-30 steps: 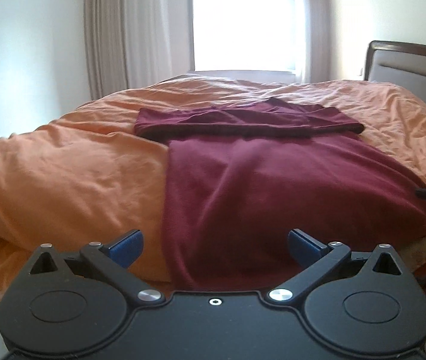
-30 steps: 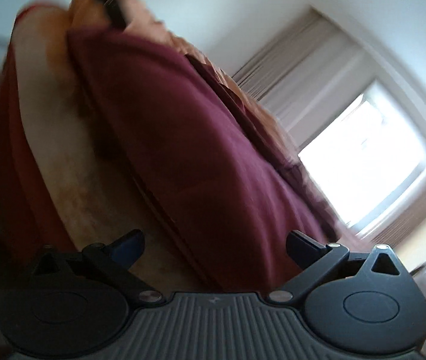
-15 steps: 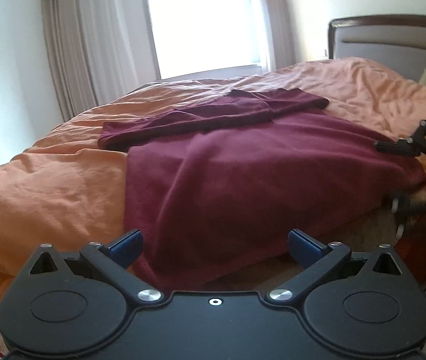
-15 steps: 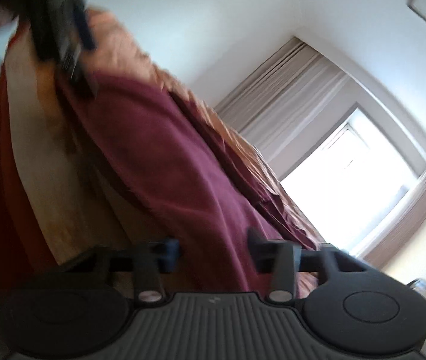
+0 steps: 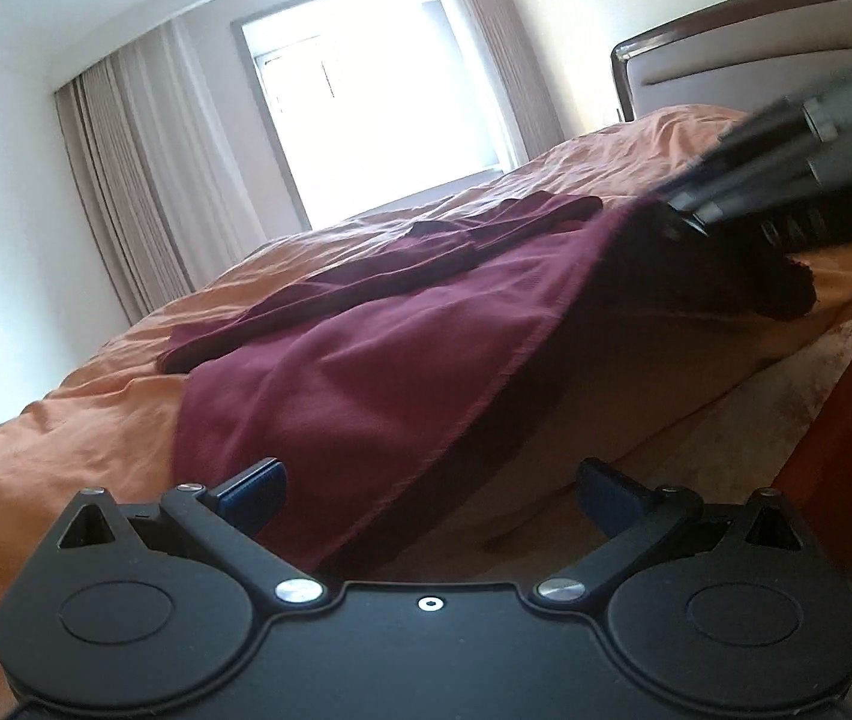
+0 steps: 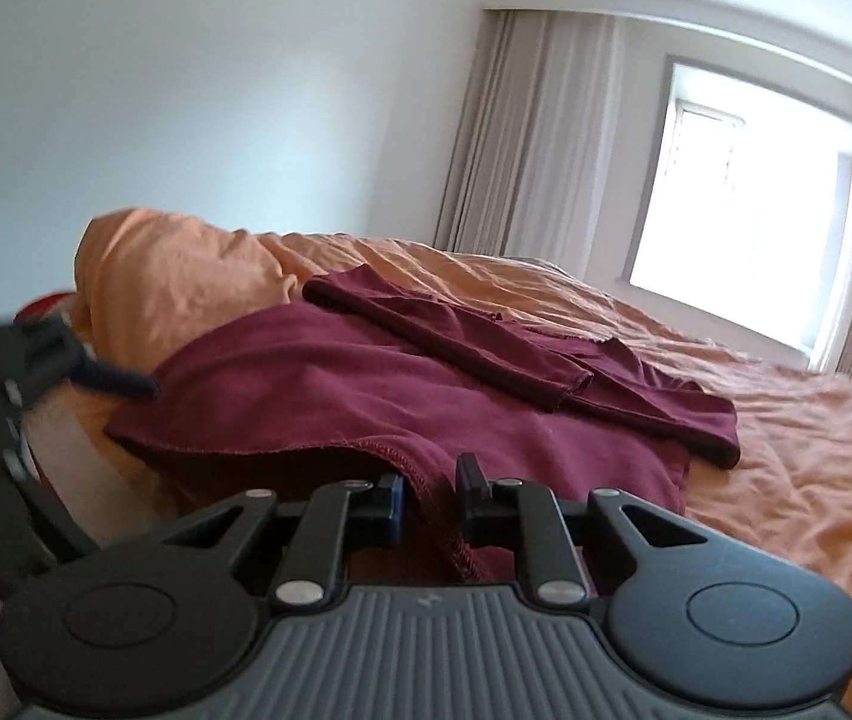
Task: Fold small clothes
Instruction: 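Lift the hem with both grippers and fold it toward the collar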
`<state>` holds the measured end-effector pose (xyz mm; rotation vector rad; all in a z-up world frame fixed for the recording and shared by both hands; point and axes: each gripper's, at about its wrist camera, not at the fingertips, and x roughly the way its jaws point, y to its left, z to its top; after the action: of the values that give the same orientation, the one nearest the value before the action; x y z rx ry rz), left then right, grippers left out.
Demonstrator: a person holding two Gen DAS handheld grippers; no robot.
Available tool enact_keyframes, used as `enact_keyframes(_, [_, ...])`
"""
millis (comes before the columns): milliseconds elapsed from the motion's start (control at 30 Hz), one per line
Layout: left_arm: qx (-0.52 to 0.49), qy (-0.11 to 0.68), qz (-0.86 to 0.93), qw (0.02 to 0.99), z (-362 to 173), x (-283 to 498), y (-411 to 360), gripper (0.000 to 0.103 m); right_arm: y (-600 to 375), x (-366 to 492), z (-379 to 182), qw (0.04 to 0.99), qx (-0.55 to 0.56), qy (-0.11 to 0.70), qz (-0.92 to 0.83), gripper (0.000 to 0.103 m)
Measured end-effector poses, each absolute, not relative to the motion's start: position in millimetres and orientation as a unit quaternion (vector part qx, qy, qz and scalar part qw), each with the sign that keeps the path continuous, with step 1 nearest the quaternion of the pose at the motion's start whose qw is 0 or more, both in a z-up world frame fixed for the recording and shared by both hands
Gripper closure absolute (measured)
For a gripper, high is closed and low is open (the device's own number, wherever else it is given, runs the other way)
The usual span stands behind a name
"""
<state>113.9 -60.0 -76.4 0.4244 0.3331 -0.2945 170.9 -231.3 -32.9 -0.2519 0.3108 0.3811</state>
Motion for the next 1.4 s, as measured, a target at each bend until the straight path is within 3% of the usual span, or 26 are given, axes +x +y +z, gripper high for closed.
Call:
enact_keyframes(333, [0.261,0.103,-0.066,0.958,-97,135,-101,0.001,-237,170,-28,0.965,-0.099,0.158,0.186,0.083])
enact_keyframes(567, [0.268,0.063,-0.026,0.961,-93,126,-71,0.022,-234,166,-35,0.963,-0.115,0.155,0.187,0.083])
enact_keyframes(700, [0.294,0.048,-0.006,0.954,-98,118,-50,0.026,-235,164,-36,0.963,-0.112,0.157,0.187,0.083])
enact_keyframes(900, [0.341,0.041,0.007,0.939,-112,106,-36,0.055,-233,164,-37,0.963,-0.118,0.16,0.182,0.083])
enact_keyframes(967, [0.345,0.04,0.005,0.938,-111,103,-30,0.078,-230,163,-40,0.962,-0.133,0.161,0.177,0.083])
enact_keyframes(1033, [0.339,0.04,-0.003,0.94,-106,98,-27,0.089,-225,160,-46,0.959,-0.159,0.162,0.17,0.08])
enact_keyframes(1133, [0.335,0.029,-0.009,0.942,-97,94,-22,0.096,-214,156,-63,0.95,-0.211,0.169,0.155,0.074])
enact_keyframes(1400, [0.325,-0.006,-0.036,0.945,-61,99,-23,0.097,-175,149,-123,0.901,-0.394,0.162,0.084,0.063])
